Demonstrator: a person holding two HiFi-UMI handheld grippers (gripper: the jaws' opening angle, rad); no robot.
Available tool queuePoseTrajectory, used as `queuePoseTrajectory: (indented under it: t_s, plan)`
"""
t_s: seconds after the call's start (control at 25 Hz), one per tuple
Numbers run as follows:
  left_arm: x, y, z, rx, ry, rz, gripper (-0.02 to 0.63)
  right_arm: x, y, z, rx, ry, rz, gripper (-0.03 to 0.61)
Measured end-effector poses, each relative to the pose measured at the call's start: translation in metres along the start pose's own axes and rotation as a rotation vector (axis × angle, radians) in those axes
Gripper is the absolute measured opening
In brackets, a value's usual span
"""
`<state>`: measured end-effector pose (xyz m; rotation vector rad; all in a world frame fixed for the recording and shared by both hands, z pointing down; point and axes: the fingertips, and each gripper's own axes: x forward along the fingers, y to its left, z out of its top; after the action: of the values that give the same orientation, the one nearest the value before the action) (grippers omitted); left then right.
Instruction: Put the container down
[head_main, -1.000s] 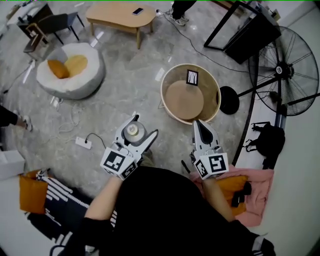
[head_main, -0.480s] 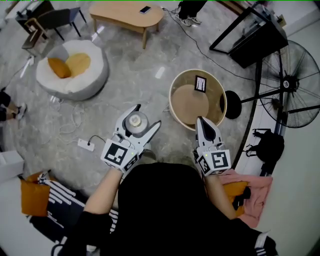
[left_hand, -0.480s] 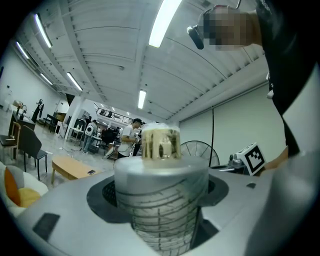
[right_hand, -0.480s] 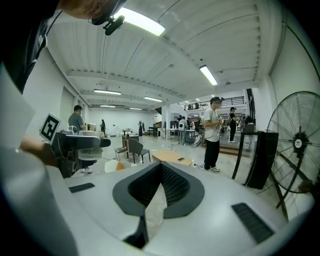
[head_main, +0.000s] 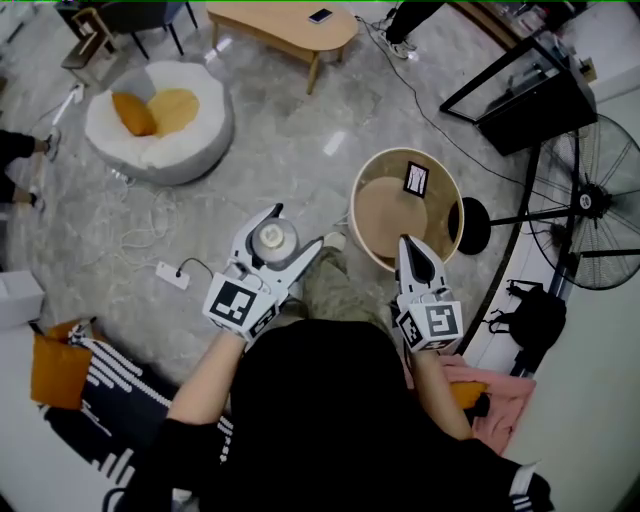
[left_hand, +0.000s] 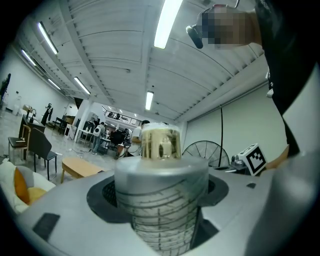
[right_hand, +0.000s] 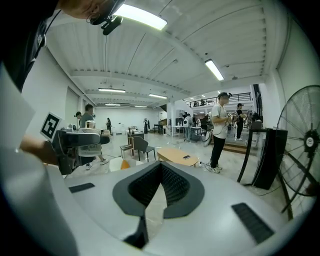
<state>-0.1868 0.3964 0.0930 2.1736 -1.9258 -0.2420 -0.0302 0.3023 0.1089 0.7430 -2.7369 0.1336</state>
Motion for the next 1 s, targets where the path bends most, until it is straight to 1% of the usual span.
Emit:
queuePoseTrajectory:
  t_s: [0.16, 0.28, 0.4, 0.72, 0.88, 1.0]
  plan:
    - [0.018, 0.012, -0.004, -0.001, 0.015, 0.016, 0.351, 0.025, -0.01, 0.001, 0.007, -0.008, 0.022, 0.021]
    - [0.045, 0.022, -0.006, 0.012, 0.033, 0.007, 0.351, 0.044, -0.031, 0.005, 0.024, -0.028, 0.011, 0.021]
    - [0.082, 0.025, -0.01, 0.018, 0.065, -0.015, 0.351, 0.057, -0.065, 0.006, 0.047, -0.031, -0.02, 0.021]
    - [0.198, 0.022, -0.019, 0.018, 0.128, -0.087, 0.351, 0.09, -0.168, -0.005, 0.104, 0.006, -0.111, 0.021]
    - [0.251, 0.036, -0.029, 0.016, 0.17, -0.127, 0.351, 0.111, -0.205, -0.014, 0.145, 0.005, -0.157, 0.021]
    - [0.293, 0.035, -0.034, 0.041, 0.191, -0.152, 0.351, 0.12, -0.244, -0.021, 0.167, 0.01, -0.189, 0.021]
